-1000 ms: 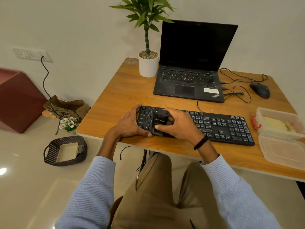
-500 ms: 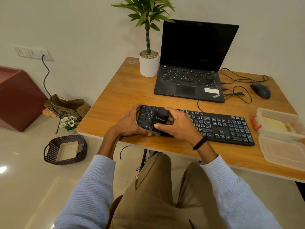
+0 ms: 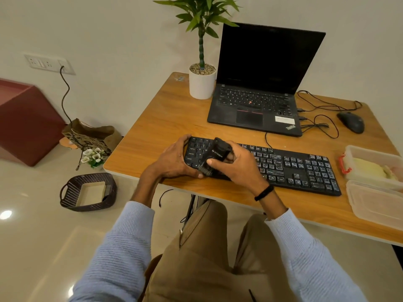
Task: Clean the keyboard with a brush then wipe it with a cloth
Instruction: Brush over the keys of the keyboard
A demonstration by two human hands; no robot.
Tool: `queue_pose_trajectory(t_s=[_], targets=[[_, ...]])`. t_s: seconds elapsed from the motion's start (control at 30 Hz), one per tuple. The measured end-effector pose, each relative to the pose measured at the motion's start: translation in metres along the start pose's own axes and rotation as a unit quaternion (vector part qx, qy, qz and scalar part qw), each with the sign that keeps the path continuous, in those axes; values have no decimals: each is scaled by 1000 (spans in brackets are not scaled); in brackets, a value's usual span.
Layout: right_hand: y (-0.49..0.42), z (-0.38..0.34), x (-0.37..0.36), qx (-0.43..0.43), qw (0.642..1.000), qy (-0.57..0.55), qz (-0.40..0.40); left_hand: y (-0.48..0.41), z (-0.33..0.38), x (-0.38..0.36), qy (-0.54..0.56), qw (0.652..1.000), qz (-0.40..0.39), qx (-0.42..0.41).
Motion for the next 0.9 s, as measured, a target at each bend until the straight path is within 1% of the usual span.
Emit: queue_pose_trajectory(t_s=[0.03,0.07,0.1,0.17,0.2,0.23,0.3,0.33,0.43,0.47,0.57,0.6,0.63,0.7,0.73,0.77,0.8,0.87,0.9], targets=[[2,0,-5,-2,1000,-4,-25,0,0,0,1,1000,-3,1],[4,0,-6,1,1000,-2,-24,0,-1,-1,1,1000,-3,2],[4,-1,-4,6,1000,-4,-1,-1,-1,0,-2,1000,-1,2],[2,-2,8,14,997,7,69,-2,-2,-1,-7,1000,1,5],[1,-2,10,15,997,13,77,-2,-3,-1,-6,1000,2,5],[0,-3,9,14,998,18,60,-2,-3,-1,-5,1000,2,3],[0,-4,3,10,999,31,-2,-2,-2,0,-3,1000,2,0],[0,-5,2,10,999,29,-13,-2,-2,-1,-4,1000,1,-1],[1,-6,10,23,999,16,42,-3,-3,-1,-4,1000,1,0],[1,-6,8,24,999,21,35,-2,-3,-1,-2,1000,1,-1],[4,-6,-7,15,998,29,-50,-2,-3,0,-5,1000,3,-4],[4,-7,-7,20,998,29,-42,-2,-3,0,-4,1000,2,-3],[2,-8,-3,24,999,28,-9,-2,-3,-1,-2,1000,0,-2],[-3,-7,11,30,995,36,87,-2,-4,-1,-3,1000,-1,1],[-5,-8,16,30,992,42,119,-2,-4,-1,-3,1000,2,1],[-6,-7,18,27,991,42,120,-3,-4,-1,-3,1000,3,1],[-8,-7,15,24,995,35,87,-3,-3,-1,-2,1000,5,-3],[-9,-6,0,5,999,18,-35,-3,-2,-1,-3,1000,2,-8],[-9,-6,-5,-1,997,15,-70,-2,-2,-1,-3,1000,0,-8]])
Point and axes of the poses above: each hand's wrist, its own y-axis away from the middle knuckle, its own x-axis out of the back of the hand, z = x × y, the point moved 7 cm from there along -y, towards the middle knuckle, and after that the axes turned 1 degree about y, right-handed, at the moved point
